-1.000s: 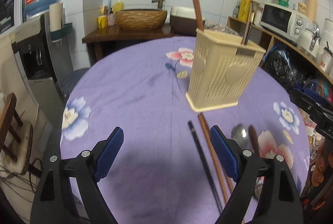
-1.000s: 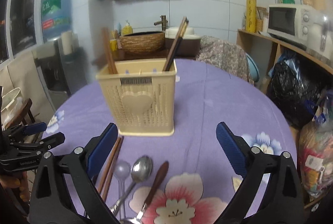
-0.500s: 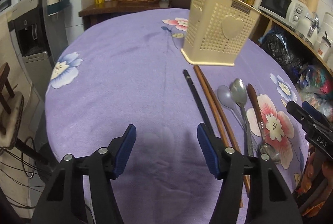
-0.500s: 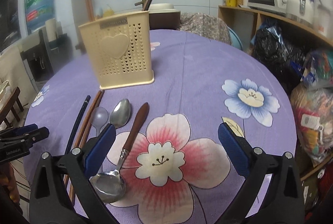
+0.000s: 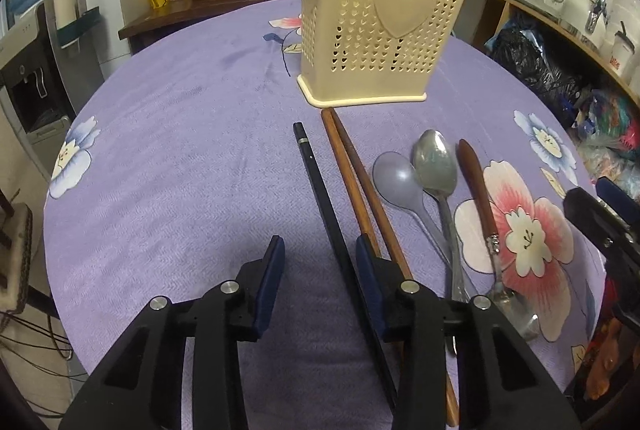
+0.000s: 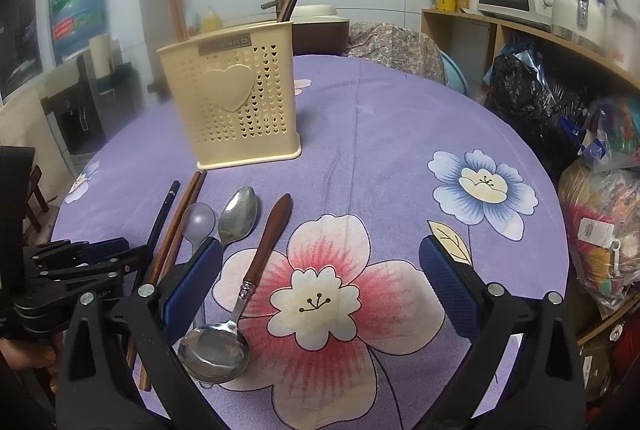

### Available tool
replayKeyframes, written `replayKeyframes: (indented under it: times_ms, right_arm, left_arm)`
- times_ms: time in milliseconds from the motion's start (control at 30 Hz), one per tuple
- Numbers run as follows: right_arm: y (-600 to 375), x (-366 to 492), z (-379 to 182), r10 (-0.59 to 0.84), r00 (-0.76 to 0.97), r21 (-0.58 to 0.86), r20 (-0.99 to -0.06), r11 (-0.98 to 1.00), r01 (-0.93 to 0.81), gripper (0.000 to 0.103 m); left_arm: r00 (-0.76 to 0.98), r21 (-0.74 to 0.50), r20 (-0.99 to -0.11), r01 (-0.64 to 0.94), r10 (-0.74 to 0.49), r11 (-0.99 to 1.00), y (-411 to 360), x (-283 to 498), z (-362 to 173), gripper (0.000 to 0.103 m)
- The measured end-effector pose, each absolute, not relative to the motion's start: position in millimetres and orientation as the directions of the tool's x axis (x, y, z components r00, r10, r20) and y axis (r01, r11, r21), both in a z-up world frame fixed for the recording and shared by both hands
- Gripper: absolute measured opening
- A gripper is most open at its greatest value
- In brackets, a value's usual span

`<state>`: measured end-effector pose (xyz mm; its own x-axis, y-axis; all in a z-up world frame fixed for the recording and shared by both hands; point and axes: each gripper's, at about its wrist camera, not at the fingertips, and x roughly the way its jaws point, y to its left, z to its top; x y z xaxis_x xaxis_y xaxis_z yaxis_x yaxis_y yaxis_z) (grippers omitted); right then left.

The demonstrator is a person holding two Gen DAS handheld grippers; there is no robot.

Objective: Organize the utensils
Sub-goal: 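Grasp a black chopstick with the left tool while the right approaches a brown chopstick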

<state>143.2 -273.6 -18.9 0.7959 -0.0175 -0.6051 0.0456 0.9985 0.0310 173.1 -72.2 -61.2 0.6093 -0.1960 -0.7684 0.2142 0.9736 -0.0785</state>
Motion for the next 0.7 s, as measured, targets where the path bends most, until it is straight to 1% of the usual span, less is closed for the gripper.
replayKeyframes:
  times_ms: [67,100,167,233,300,400,533,567,600,633,700]
  right_arm:
    - [-272.4,144.7,-18.5,-0.017,0.793,0.029,-0.609,0.999,0.043,0.097]
    - [-271.9,145.3,-18.4,-0.015,0.792,0.029,-0.611,0.999,0.041,0.097]
    - [-270.6,146.0,-18.2,-0.006,0.791,0.033,-0.612,0.999,0.033,0.097]
    - [-269.6,147.1,-18.3,0.006,0.788,0.041,-0.615,0.999,0.024,0.097]
    - [-267.2,150.2,-17.6,0.03,0.784,0.055,-0.62,0.998,0.005,0.097]
    - [-257.5,157.5,-14.2,0.096,0.775,0.087,-0.624,0.995,-0.053,0.097]
    - [-236.4,173.8,-11.1,0.243,0.732,0.171,-0.636,0.97,-0.173,0.097]
    - [-227.2,179.4,-11.2,0.27,0.714,0.175,-0.646,0.963,-0.205,0.094]
    - [-218.2,184.1,-11.4,0.293,0.695,0.175,-0.656,0.956,-0.237,0.084]
    - [-205.8,190.3,-12.9,0.326,0.664,0.179,-0.673,0.943,-0.281,0.078]
    - [-187.9,199.5,-16.1,0.393,0.605,0.219,-0.693,0.914,-0.342,0.054]
  left_arm:
    - [0.609,-0.07,-0.77,0.215,-0.19,0.974,-72.3,176.3,-60.9,0.036]
    - [0.608,-0.065,-0.772,0.216,-0.186,0.974,-71.5,178.0,-60.8,0.032]
    - [0.607,-0.062,-0.772,0.222,-0.188,0.973,-68.3,179.4,-60.6,0.026]
    - [0.608,-0.049,-0.772,0.233,-0.185,0.971,-62.6,180.6,-61.1,0.015]
    - [0.61,-0.027,-0.774,0.232,-0.167,0.972,-53.8,182.4,-60.9,0.014]
    - [0.603,-0.03,-0.781,0.222,-0.161,0.975,-36.5,185.8,-60.0,0.014]
    - [0.602,-0.04,-0.782,0.208,-0.16,0.977,-17.5,190.2,-59.8,0.014]
    - [0.603,-0.041,-0.782,0.209,-0.161,0.977,-14.3,191.1,-59.7,0.014]
    - [0.602,-0.039,-0.782,0.211,-0.162,0.977,-10.4,192.0,-59.9,0.014]
    - [0.603,-0.037,-0.782,0.212,-0.16,0.977,-7.1,192.9,-59.9,0.014]
    - [0.603,-0.036,-0.783,0.204,-0.154,0.978,0.4,195.8,-59.7,0.014]
